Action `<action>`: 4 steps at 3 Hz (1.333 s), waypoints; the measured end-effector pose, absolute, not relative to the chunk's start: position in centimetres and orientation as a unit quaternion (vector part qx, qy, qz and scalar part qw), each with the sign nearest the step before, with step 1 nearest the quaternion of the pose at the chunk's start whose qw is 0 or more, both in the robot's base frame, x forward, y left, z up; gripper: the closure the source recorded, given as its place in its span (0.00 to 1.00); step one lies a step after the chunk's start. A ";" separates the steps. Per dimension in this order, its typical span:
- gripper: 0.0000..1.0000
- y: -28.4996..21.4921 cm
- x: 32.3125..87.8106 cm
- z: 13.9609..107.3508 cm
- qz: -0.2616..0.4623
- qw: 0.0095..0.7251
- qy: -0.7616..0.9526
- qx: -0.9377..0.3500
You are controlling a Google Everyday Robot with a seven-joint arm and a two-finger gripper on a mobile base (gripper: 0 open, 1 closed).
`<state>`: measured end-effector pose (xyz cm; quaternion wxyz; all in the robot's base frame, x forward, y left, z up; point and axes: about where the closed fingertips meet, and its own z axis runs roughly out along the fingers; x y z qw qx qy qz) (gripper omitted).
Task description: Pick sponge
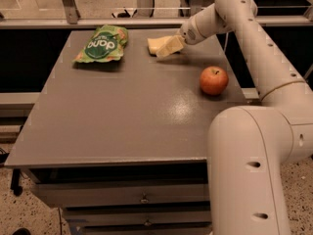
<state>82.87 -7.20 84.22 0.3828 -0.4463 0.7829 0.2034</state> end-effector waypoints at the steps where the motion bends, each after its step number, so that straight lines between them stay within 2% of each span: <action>1: 0.41 -7.0 82.8 84.4 0.200 0.384 0.778 -0.456; 3: 0.87 -5.8 82.5 85.5 0.208 0.379 0.780 -0.452; 4: 1.00 -4.1 82.4 87.4 0.216 0.381 0.781 -0.445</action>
Offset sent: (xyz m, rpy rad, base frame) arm -0.0010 0.0004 0.0177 -0.0331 -0.0359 0.0310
